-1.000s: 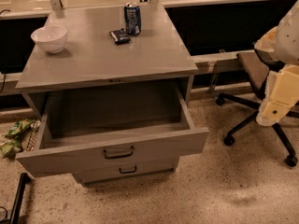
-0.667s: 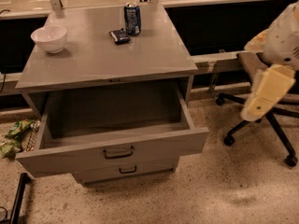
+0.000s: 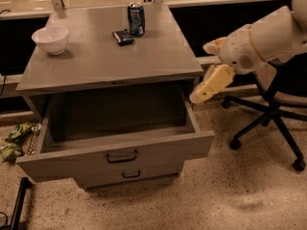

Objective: Place pepsi can into top drawer

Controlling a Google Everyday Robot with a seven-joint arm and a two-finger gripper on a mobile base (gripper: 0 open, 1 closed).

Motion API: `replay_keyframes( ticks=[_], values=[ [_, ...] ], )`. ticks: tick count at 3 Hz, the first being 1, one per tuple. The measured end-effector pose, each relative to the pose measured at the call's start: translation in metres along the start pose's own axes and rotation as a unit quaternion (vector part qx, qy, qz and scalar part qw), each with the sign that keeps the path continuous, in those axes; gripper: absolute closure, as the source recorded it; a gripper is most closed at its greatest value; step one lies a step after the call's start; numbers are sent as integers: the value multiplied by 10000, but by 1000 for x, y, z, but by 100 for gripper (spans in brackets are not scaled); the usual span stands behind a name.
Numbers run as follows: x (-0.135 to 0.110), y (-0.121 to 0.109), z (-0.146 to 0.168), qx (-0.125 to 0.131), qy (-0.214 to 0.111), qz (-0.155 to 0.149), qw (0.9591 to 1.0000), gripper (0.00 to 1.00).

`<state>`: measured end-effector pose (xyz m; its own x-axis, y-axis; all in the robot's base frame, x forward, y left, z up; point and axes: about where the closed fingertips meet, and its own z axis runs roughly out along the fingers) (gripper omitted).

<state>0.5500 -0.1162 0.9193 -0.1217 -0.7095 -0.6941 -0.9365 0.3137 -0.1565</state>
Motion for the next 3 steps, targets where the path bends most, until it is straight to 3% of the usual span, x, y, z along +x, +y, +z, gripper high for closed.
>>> replay_keyframes(
  ticks=[1,2,3],
  values=[
    [-5,-11,13,66,-242,59,9997,0],
    [-4,-9,11,46,-205,46,9998,0],
    [-4,-30,32,184,-446,276,9985,0]
  ],
)
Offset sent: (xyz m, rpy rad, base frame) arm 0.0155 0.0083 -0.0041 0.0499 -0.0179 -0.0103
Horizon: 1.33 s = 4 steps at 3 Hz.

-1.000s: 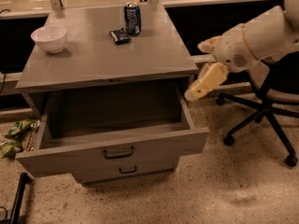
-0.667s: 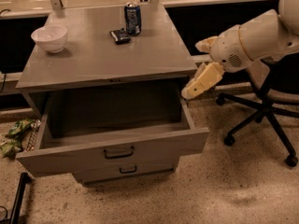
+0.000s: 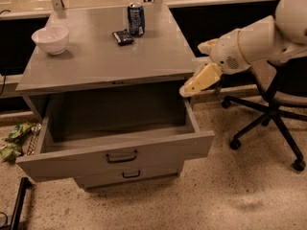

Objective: Place pepsi can into top drawer

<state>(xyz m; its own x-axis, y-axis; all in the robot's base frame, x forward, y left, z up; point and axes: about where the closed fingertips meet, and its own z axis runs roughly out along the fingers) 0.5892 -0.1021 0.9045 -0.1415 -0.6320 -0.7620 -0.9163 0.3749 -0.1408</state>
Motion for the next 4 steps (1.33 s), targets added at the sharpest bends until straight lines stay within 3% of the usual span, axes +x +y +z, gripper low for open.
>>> replay_keyframes(
  ticks=[1,2,3,4],
  values=[
    [-9,-44,35,200,-511,233,9982,0],
    [-27,-84,63,333,-1026,307,9937,0],
    [-54,-126,89,416,-1624,368,9852,0],
    [-54,-126,90,408,-1620,368,9853,0]
  ],
)
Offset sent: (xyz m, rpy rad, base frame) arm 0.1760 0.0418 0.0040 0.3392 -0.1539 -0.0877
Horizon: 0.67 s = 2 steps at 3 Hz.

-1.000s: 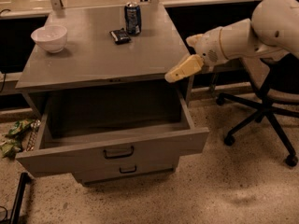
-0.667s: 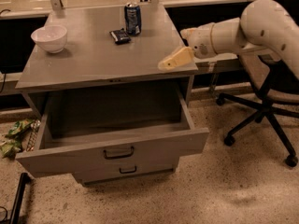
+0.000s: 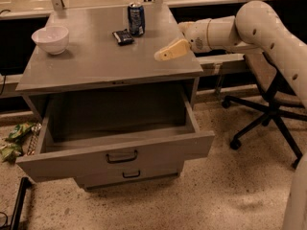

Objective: Place pepsi can into top drawer

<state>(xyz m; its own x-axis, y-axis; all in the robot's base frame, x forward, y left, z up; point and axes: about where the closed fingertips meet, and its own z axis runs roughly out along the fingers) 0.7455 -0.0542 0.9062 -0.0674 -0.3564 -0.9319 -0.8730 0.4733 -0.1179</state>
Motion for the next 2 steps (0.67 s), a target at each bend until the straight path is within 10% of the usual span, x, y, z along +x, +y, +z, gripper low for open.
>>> replay_keyframes(
  ticks=[2],
  values=[
    [-22,-58,53,531,-351,170,9978,0]
  ],
)
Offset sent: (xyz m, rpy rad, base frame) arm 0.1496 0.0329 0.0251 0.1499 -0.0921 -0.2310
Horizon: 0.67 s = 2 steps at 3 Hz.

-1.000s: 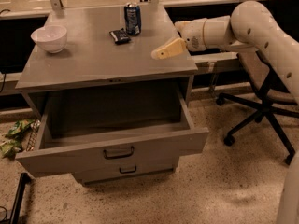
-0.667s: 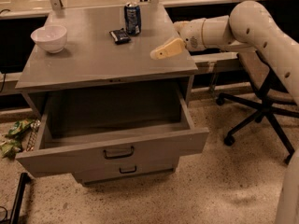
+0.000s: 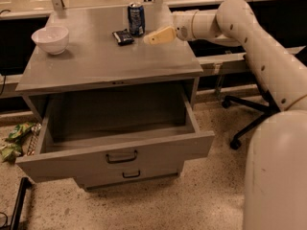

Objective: Place pepsi can into top drawer

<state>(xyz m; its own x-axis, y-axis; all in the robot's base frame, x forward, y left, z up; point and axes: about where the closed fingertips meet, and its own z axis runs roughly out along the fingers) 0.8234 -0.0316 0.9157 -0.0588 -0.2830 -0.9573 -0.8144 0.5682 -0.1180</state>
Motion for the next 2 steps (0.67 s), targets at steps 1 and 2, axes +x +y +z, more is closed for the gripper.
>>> replay_keyframes(
  ticks=[1,2],
  values=[
    [-10,-20,39,181,-217,191,9994,0],
    [-14,-34,81,267,-353,342,9984,0]
  ],
)
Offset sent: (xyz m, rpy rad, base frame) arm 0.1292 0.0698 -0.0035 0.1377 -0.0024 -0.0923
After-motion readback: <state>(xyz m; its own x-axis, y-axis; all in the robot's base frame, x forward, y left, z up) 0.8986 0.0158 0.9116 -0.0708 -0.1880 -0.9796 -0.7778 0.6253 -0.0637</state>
